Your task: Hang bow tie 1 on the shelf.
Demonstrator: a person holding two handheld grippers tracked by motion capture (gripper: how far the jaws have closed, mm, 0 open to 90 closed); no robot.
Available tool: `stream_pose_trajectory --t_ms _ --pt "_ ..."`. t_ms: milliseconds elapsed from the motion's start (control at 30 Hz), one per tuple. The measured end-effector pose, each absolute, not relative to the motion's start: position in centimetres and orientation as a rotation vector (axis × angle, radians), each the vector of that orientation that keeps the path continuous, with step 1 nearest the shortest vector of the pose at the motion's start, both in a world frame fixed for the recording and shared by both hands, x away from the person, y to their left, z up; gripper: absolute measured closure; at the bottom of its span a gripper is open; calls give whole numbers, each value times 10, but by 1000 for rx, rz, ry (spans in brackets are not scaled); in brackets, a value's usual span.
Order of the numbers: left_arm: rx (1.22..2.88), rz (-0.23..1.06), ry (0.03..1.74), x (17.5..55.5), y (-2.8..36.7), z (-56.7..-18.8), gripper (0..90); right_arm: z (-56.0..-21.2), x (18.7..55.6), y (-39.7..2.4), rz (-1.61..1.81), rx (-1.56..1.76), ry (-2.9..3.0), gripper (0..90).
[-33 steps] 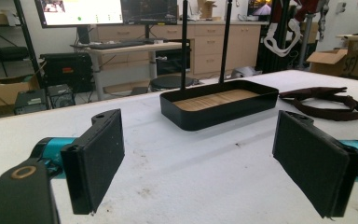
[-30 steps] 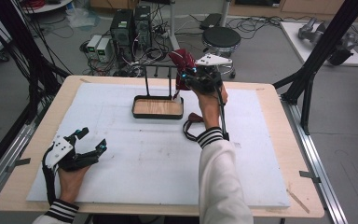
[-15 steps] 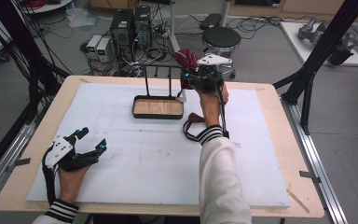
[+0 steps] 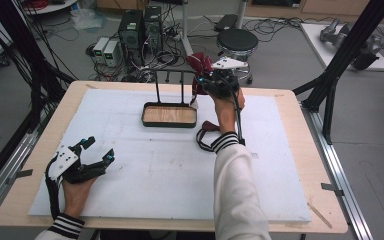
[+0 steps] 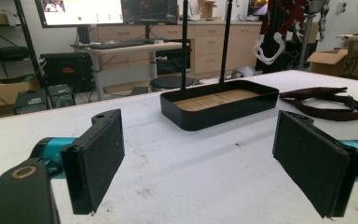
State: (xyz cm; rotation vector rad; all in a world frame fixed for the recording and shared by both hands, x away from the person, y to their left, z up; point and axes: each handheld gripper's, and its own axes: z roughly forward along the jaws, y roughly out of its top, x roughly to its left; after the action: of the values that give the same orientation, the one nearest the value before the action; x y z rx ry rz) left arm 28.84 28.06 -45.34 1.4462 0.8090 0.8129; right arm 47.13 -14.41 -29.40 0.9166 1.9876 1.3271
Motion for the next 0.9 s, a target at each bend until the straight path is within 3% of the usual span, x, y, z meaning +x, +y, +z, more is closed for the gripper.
stream_pose_trajectory --t_ms 900 --pt "1446 809 810 288 280 -453 169 -290 485 -138 1151 856 2000 755"
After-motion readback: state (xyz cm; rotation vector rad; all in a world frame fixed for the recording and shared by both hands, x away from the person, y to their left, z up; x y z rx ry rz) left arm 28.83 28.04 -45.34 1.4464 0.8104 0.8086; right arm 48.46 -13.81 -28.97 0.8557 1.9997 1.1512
